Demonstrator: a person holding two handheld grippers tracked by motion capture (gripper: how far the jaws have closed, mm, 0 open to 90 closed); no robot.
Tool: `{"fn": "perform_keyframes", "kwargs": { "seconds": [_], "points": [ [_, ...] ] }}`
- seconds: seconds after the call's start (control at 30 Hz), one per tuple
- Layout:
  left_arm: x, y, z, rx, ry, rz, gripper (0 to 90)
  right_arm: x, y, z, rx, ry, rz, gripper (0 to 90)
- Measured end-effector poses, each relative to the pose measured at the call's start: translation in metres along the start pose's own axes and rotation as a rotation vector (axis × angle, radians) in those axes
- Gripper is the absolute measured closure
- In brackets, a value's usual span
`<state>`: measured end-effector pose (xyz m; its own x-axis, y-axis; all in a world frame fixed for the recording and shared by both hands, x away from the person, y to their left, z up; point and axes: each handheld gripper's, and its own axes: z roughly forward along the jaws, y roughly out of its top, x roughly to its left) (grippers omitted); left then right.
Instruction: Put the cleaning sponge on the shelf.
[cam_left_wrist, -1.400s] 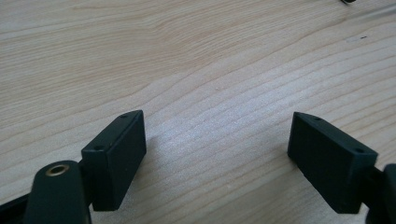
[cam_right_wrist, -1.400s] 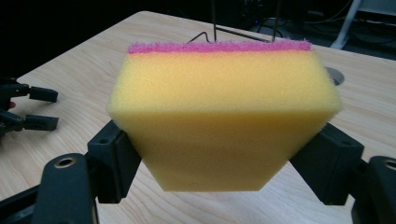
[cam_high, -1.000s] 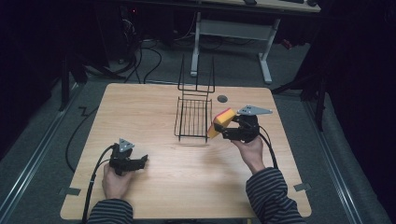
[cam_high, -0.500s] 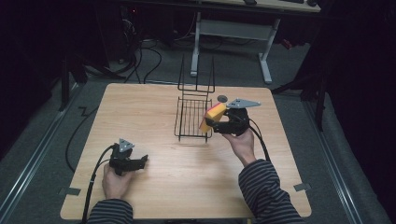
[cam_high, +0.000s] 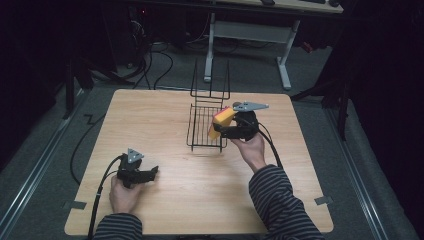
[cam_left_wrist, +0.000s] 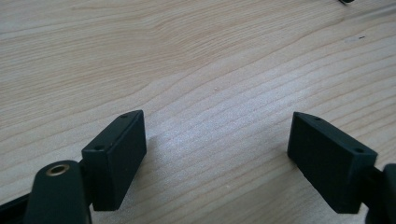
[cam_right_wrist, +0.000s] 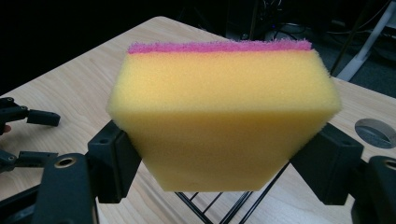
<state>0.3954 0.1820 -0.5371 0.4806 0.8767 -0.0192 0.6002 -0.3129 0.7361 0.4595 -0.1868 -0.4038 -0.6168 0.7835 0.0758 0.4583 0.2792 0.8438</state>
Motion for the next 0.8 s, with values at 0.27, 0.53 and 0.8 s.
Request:
{"fn": "perform_keyframes", "kwargs": {
  "seconds": [0.27,0.53,0.8],
  "points": [
    [0.000,0.000,0.000,0.000,0.001,0.001,20.0,0.000,0.003,0.012,0.011,-0.002,0.005,23.9],
    [0.000,0.000,0.000,0.000,0.001,0.001,20.0,-0.002,0.002,0.023,0.031,-0.006,0.016,23.9],
    [0.000,0.000,0.000,0.000,0.001,0.001,20.0,-0.006,0.000,0.034,0.051,-0.015,0.026,23.8]
  ]
}}
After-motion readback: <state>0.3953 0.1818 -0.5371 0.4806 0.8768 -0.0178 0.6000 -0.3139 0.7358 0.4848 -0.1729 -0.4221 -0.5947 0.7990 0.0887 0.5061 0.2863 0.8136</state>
